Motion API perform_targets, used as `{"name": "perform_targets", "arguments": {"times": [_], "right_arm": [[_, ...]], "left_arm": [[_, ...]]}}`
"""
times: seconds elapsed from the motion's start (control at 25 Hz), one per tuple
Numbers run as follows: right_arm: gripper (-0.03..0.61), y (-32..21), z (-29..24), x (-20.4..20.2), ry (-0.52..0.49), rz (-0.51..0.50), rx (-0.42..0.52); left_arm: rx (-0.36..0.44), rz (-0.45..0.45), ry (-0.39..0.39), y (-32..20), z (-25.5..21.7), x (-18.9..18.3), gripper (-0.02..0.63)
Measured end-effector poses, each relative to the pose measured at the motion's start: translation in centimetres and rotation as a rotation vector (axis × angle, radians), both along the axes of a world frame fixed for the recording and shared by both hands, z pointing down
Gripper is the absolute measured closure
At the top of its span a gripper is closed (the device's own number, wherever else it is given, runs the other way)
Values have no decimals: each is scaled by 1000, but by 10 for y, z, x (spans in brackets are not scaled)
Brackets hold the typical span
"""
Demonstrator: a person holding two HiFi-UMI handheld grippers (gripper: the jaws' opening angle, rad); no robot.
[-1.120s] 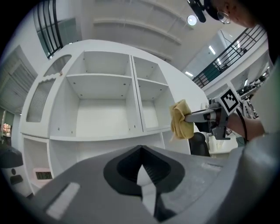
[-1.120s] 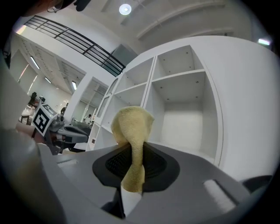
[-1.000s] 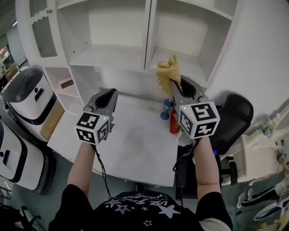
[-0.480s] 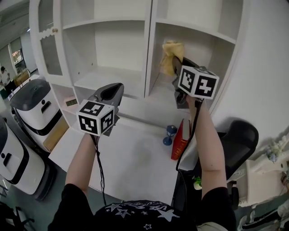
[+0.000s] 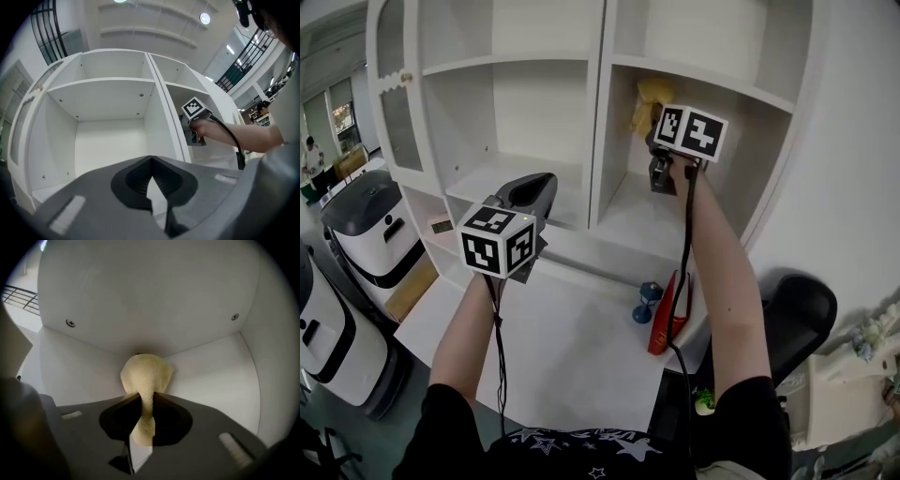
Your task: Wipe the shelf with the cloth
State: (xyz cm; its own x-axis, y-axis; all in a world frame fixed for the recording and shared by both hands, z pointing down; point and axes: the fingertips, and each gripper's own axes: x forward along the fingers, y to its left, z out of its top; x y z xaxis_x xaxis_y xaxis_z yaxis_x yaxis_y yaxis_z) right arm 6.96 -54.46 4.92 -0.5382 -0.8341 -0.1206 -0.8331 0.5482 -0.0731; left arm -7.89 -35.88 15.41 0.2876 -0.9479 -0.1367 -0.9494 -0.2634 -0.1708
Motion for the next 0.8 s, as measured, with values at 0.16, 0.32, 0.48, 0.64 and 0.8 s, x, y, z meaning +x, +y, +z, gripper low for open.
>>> {"name": "perform_targets", "arguments": {"times": [0.16,0.32,0.48,0.64,0.8], "right_arm": [[498,-8,-21,-14,46,13,60],[499,-15,-29,-19,118,14,135],[499,-20,-29,-32,179,-23,206],[499,-14,-31,-42,213,-69,252],[499,-1,-28,-52,272,-99,297]], "left_arm": [[16,-17,-10,-4,-9,-3,614],[15,-19,-13,-11,-10,2,614],[13,-21,-12,-17,-9,1,614],[17,-11,-9,-17,-7,-2,614],[19,2,-2,-15,-5,-9,614]]}}
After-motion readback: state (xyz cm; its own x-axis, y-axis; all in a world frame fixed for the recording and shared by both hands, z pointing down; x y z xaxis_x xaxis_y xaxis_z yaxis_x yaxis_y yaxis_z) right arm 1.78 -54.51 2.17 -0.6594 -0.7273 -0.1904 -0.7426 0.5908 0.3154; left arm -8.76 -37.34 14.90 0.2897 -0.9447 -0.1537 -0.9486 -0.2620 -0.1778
